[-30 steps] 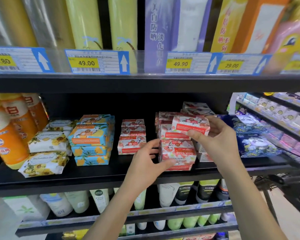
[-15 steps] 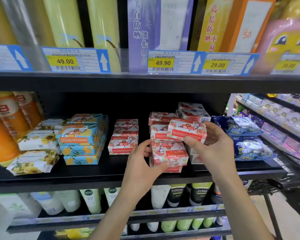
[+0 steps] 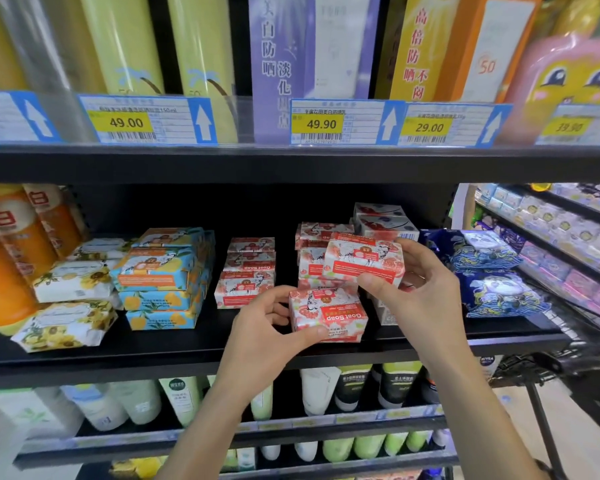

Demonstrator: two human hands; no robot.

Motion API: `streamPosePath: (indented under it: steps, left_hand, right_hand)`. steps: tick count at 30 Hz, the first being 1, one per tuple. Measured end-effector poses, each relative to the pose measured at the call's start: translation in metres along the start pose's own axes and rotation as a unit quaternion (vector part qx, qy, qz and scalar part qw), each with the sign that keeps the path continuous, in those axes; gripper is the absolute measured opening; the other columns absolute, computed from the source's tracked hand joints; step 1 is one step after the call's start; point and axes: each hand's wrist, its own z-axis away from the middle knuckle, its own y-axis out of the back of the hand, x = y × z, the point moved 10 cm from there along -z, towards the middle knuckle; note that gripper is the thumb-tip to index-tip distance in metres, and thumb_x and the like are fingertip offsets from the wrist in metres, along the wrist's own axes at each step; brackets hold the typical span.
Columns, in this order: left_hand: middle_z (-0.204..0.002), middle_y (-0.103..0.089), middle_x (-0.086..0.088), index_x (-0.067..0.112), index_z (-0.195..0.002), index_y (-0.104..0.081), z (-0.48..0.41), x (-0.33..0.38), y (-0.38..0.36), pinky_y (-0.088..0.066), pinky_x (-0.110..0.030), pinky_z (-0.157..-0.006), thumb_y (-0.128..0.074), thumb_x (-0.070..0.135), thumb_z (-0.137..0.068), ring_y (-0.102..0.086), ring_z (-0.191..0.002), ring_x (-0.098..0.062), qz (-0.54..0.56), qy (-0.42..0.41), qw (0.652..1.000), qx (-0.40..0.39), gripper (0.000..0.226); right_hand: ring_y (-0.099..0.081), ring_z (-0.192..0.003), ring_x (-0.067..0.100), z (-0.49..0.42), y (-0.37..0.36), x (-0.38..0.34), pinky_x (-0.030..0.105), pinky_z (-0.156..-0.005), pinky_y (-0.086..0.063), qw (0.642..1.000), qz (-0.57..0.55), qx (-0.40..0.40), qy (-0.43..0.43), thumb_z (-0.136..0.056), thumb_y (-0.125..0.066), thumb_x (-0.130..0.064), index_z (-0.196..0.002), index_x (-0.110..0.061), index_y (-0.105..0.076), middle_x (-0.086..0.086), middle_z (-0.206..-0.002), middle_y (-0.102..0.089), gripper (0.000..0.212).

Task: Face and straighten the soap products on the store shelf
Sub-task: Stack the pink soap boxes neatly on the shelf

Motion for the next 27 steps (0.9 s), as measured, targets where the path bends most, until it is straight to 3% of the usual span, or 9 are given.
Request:
streamPosePath:
  steps: [4,6,10,13,18,22,27]
  left_hand:
    - [-0.096,-0.072,0.022,0.043,-0.114,-0.062,0.009,-0.01,0.036,-0.054,-0.014,-0.077,-0.096,0.03,-0.066,-0.066,-0.09,0.001,0.014,0.011,1.0,0.012,0.06]
    - [-0.099,-0.07,0.029,0.043,-0.111,-0.062,0.014,-0.015,0.058,-0.054,-0.013,-0.076,-0.095,0.028,-0.066,-0.066,-0.09,0.003,0.024,0.015,0.999,0.022,0.058]
    - [-0.103,-0.076,0.018,0.033,-0.115,-0.067,0.026,-0.029,0.105,-0.057,-0.027,-0.085,-0.094,0.023,-0.064,-0.072,-0.094,-0.006,0.04,0.027,0.998,0.044,0.058]
    - [-0.102,-0.076,0.018,0.031,-0.114,-0.068,0.037,-0.042,0.138,-0.058,-0.02,-0.079,-0.093,0.021,-0.062,-0.072,-0.094,-0.005,0.043,0.035,0.997,0.062,0.059]
    - [-0.104,-0.076,0.015,0.027,-0.117,-0.069,0.052,-0.062,0.182,-0.057,-0.016,-0.078,-0.092,0.026,-0.057,-0.072,-0.095,-0.007,0.039,0.048,0.994,0.09,0.065]
    - [-0.1,-0.077,0.016,0.029,-0.112,-0.069,0.057,-0.071,0.195,-0.056,-0.012,-0.076,-0.092,0.017,-0.062,-0.072,-0.092,-0.007,0.029,0.057,0.994,0.09,0.056]
    - [-0.102,-0.076,0.018,0.029,-0.112,-0.069,0.059,-0.082,0.207,-0.056,-0.012,-0.078,-0.092,0.027,-0.055,-0.072,-0.094,-0.006,0.032,0.066,0.992,0.1,0.061]
  right_hand:
    - [-0.063,-0.104,-0.009,0.011,-0.017,-0.012,0.014,-0.089,-0.053,1.0,-0.006,-0.025,0.018,-0.071,-0.093,-0.023,-0.128,-0.03,-0.06,-0.018,-0.114,-0.069,0.066]
    - [-0.062,-0.104,-0.012,0.017,-0.03,-0.017,0.009,-0.084,-0.051,0.999,-0.003,-0.038,0.023,-0.07,-0.093,-0.023,-0.122,-0.039,-0.057,-0.021,-0.113,-0.067,0.065]
    - [-0.062,-0.109,-0.004,0.03,-0.056,-0.028,0.021,-0.092,-0.052,0.998,0.015,-0.056,0.038,-0.069,-0.093,-0.026,-0.115,-0.05,-0.056,-0.019,-0.117,-0.067,0.063]
    - [-0.058,-0.112,-0.004,0.04,-0.077,-0.032,0.025,-0.098,-0.048,0.995,0.055,-0.066,0.048,-0.07,-0.093,-0.03,-0.11,-0.055,-0.053,-0.025,-0.118,-0.061,0.062]
    - [-0.047,-0.125,0.005,0.054,-0.115,-0.024,0.03,-0.108,-0.04,0.983,0.156,-0.092,0.032,-0.071,-0.091,-0.041,-0.144,-0.031,-0.051,-0.019,-0.129,-0.05,0.084]
    - [-0.046,-0.133,0.02,0.064,-0.145,-0.018,0.04,-0.114,-0.04,0.963,0.234,-0.129,0.037,-0.073,-0.088,-0.05,-0.15,-0.021,-0.046,-0.008,-0.139,-0.053,0.092]
    - [-0.035,-0.137,0.021,0.071,-0.172,-0.016,0.031,-0.113,-0.031,0.94,0.3,-0.157,0.04,-0.083,-0.08,-0.048,-0.156,-0.017,-0.036,-0.001,-0.143,-0.049,0.091]
